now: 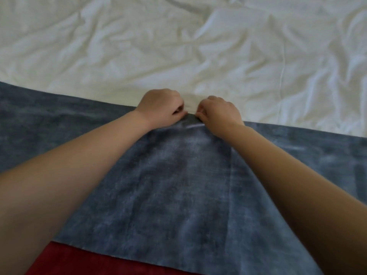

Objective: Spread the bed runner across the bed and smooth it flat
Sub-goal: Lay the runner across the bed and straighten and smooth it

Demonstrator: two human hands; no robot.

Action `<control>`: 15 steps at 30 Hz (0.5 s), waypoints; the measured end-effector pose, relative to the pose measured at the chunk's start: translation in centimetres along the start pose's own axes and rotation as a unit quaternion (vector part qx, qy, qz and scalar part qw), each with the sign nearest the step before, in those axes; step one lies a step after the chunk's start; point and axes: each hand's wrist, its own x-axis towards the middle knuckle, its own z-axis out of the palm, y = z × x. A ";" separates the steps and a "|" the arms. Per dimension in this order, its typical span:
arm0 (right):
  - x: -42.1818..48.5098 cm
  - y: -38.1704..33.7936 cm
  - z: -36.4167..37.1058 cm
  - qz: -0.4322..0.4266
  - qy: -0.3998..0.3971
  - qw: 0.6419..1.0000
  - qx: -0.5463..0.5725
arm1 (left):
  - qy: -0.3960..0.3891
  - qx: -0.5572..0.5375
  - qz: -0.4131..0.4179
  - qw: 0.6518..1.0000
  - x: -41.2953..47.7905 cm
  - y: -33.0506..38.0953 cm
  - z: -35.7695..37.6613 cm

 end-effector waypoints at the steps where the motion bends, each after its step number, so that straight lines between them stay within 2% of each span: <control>1: -0.5 1.4 -0.7 0.004 -0.021 1.000 0.003 | -0.013 -0.018 0.024 0.999 0.2 0.6 0.1; 5: -3.0 6.9 -3.5 0.024 -0.102 0.994 -0.021 | -0.041 -0.073 0.029 0.996 1.6 1.6 0.3; 7: -3.6 8.9 -4.3 0.041 -0.102 0.992 -0.063 | -0.051 -0.075 0.012 0.996 2.1 1.8 0.4; 10: -3.4 11.2 -4.5 0.080 -0.056 0.987 -0.124 | -0.053 -0.068 -0.027 0.996 2.3 2.2 0.5; 12: -3.4 12.2 -4.8 0.106 -0.044 0.991 -0.062 | -0.046 -0.058 -0.055 0.996 2.3 2.9 0.7; 15: -4.6 13.7 -5.4 0.081 -0.082 0.993 0.030 | -0.040 -0.084 -0.088 0.992 2.7 4.9 0.7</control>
